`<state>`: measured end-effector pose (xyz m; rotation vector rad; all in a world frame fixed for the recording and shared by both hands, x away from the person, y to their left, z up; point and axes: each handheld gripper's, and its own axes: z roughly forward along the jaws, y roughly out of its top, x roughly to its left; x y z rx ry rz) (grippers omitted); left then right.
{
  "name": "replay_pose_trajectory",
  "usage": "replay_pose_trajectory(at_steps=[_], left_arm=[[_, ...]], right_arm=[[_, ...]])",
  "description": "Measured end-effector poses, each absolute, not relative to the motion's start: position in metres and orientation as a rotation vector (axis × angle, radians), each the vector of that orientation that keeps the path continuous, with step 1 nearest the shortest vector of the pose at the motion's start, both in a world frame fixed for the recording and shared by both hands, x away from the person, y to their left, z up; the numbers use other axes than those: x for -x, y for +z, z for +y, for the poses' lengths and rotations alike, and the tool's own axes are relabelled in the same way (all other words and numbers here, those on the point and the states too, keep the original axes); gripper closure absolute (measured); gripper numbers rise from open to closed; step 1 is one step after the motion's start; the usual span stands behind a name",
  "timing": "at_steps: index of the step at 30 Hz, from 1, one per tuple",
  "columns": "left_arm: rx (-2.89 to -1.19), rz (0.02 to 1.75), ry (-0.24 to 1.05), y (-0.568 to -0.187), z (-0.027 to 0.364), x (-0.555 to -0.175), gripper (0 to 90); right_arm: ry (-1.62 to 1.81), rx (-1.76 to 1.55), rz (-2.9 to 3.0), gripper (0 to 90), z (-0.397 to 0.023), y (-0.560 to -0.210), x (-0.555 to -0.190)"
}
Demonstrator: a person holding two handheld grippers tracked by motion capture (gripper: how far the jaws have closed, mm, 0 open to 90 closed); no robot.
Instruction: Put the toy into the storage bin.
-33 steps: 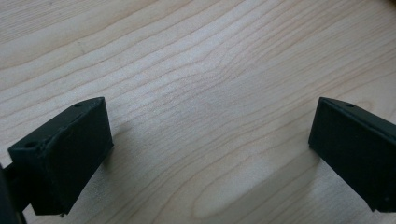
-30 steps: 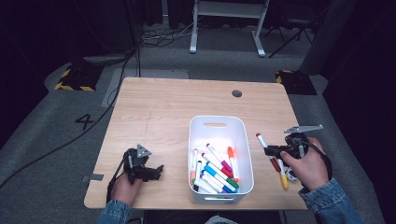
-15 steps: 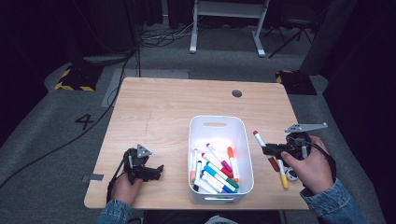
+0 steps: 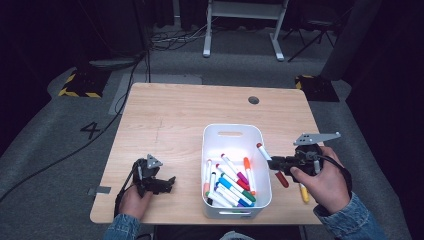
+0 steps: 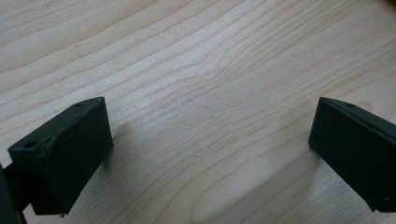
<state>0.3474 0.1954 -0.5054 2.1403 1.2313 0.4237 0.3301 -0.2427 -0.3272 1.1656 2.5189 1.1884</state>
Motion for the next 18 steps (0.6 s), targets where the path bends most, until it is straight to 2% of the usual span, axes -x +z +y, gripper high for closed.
replay_pose_trajectory(at_steps=[18], left_arm=[[-2.144,1.232,0.425,-0.505,0.195,-0.347,0.0]], right_arm=[[1.285,-1.035,2.641,76.9,-0.205,-0.323,-0.317]])
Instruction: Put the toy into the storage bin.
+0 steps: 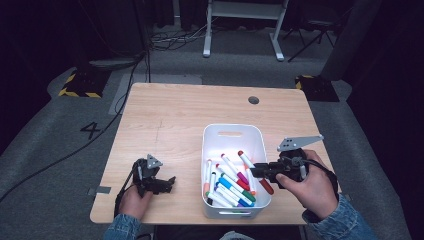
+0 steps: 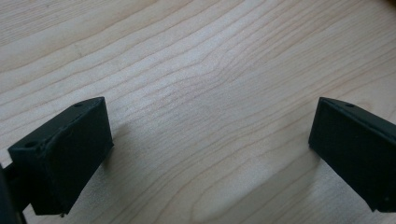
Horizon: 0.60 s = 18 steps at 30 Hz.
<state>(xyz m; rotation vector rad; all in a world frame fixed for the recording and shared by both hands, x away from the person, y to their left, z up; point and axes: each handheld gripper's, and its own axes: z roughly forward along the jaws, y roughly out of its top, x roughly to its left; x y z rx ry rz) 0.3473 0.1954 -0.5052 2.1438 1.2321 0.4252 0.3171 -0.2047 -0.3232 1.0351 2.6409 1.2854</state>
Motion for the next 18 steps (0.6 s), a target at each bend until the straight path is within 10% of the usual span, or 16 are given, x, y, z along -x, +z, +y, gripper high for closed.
replay_pose_trajectory(at_steps=[18], left_arm=[[-2.144,1.232,0.425,-0.505,0.195,-0.347,0.0]], right_arm=[[1.124,-0.972,2.777,77.0,-0.184,-0.339,-0.315]])
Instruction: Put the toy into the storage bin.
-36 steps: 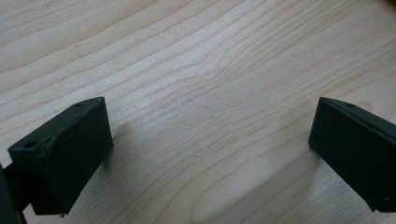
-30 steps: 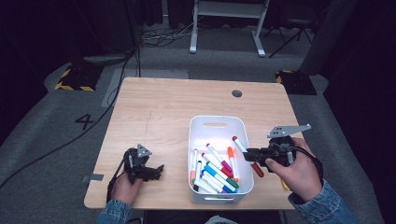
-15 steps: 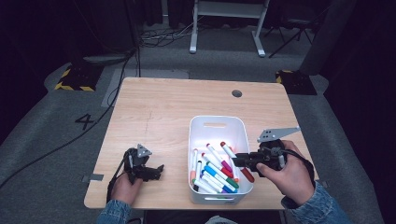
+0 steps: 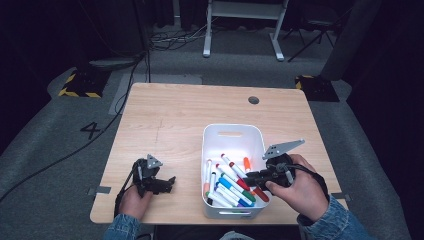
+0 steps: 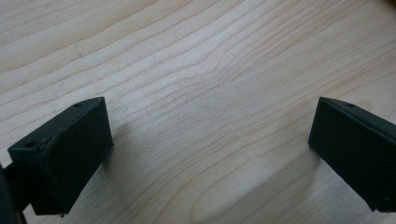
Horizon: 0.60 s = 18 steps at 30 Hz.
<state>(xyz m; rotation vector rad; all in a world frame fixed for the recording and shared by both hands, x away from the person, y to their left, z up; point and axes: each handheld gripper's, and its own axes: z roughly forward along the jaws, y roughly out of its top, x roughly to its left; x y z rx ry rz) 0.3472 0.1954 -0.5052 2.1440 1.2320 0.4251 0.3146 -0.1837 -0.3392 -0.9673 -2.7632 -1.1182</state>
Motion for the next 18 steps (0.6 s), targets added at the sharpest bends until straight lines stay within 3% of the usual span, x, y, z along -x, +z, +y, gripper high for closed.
replay_pose_trajectory(at_steps=[18], left_arm=[[-2.144,1.232,0.425,-0.505,0.195,-0.347,0.0]], right_arm=[[-0.937,0.918,-2.820,76.9,-0.168,-0.360,-0.321]])
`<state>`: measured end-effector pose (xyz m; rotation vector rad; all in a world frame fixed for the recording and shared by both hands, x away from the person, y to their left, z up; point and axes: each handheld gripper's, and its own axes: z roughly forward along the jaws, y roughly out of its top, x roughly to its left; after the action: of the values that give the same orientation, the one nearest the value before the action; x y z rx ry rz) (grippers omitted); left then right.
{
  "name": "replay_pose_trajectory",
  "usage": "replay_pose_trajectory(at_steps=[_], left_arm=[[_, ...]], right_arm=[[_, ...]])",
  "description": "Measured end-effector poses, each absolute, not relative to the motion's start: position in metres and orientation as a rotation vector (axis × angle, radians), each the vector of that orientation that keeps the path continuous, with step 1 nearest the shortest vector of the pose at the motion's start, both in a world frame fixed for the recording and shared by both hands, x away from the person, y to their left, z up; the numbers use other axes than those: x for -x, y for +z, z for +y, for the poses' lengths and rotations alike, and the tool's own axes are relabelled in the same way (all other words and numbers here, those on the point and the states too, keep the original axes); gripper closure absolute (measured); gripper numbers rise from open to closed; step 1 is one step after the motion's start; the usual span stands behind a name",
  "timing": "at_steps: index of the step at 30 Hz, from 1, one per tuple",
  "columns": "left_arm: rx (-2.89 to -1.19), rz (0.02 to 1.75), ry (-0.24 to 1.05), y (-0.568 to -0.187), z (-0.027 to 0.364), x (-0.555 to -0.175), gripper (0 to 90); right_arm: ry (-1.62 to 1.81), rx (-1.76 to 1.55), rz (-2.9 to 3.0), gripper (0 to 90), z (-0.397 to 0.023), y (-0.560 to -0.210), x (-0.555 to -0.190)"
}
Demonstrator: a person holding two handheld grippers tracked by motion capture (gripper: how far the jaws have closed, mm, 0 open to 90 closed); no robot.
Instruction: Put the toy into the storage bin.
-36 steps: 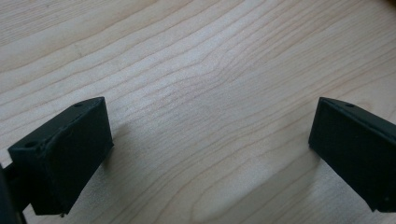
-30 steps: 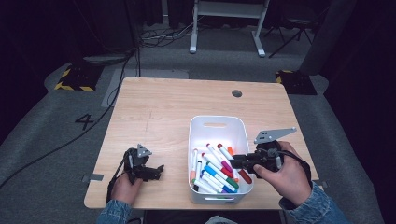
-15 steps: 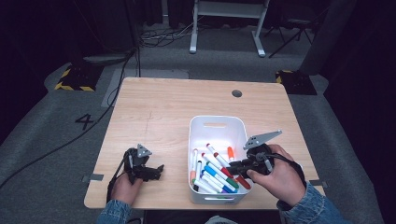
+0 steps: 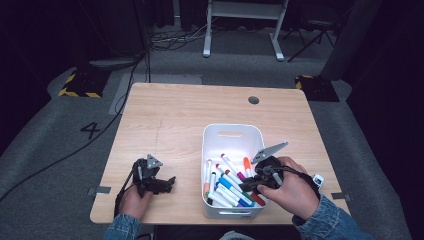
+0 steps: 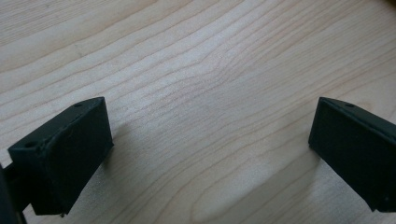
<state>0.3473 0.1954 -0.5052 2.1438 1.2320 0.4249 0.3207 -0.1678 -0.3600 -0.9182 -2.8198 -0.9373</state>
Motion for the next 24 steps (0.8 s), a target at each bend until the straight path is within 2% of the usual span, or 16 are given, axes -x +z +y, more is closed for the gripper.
replay_pose_trajectory(at_steps=[10,11,12,24], left_arm=[[-2.144,1.232,0.425,-0.505,0.195,-0.347,0.0],[-2.141,1.234,0.425,-0.505,0.195,-0.347,0.0],[-2.140,1.235,0.424,-0.505,0.195,-0.347,0.0],[-2.144,1.234,0.425,-0.505,0.195,-0.347,0.0]], right_arm=[[-0.844,0.892,-2.857,76.7,-0.157,-0.369,-0.320],[-0.875,0.881,-2.847,60.3,-0.157,-0.369,-0.320],[-0.928,0.891,-2.828,54.6,-0.157,-0.369,-0.320],[-1.168,1.039,-2.805,50.3,-0.193,-0.341,-0.322]])
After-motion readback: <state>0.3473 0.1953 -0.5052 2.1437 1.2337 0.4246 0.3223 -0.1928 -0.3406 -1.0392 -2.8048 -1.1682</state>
